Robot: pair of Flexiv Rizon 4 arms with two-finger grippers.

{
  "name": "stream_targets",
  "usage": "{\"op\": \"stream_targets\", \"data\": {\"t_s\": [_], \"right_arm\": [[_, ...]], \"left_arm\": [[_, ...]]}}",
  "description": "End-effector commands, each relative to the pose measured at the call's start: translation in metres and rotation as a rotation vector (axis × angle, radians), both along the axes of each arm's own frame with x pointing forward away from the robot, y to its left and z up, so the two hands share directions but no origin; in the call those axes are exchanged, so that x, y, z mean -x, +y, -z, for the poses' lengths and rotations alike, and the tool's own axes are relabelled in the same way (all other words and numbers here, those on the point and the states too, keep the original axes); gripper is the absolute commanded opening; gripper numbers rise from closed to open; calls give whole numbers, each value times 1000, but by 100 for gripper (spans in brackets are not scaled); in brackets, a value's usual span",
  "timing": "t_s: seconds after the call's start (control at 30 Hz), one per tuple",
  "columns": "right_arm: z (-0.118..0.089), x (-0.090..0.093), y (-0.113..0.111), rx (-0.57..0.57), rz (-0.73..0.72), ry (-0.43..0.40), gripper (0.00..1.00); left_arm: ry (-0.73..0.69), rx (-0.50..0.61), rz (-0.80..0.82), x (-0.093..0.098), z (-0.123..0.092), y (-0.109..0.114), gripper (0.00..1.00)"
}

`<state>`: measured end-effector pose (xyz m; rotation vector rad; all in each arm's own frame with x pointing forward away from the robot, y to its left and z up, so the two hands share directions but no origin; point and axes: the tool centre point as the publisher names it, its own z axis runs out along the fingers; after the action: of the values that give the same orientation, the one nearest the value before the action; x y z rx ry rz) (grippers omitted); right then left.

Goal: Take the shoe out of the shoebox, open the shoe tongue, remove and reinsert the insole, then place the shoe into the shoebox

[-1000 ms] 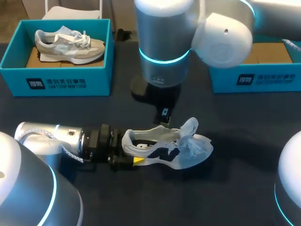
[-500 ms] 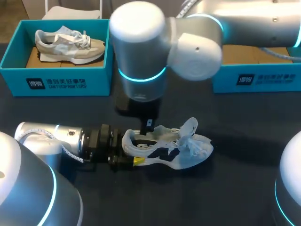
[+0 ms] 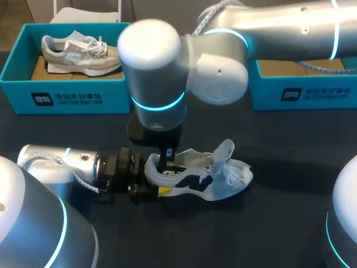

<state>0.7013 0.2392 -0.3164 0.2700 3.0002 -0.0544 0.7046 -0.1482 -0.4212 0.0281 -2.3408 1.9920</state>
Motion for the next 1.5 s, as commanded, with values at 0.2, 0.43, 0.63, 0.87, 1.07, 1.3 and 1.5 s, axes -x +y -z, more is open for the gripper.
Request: {"op": "stream_targets", "data": {"t_s": [0.2, 0.43, 0.63, 0.87, 1.07, 1.3, 1.5], "right_arm": [[21, 5, -6, 2, -36, -44, 0], [39, 0, -5, -18, -67, -22, 0], [49, -6, -7, -14, -93, 1, 0], [60, -11, -13, 2, -113, 17, 0], [68, -16, -26, 8, -97, 27, 0], [67, -17, -44, 29, -56, 38, 0], [67, -17, -54, 37, -28, 50, 1]], "left_arm": [[0, -2, -3, 0, 0, 0, 0], [0, -2, -3, 0, 0, 0, 0], [0, -2, -3, 0, 0, 0, 0], [0, -2, -3, 0, 0, 0, 0], [0, -2, -3, 0, 0, 0, 0], [0, -2, -3, 0, 0, 0, 0], [0, -2, -3, 0, 0, 0, 0]]}}
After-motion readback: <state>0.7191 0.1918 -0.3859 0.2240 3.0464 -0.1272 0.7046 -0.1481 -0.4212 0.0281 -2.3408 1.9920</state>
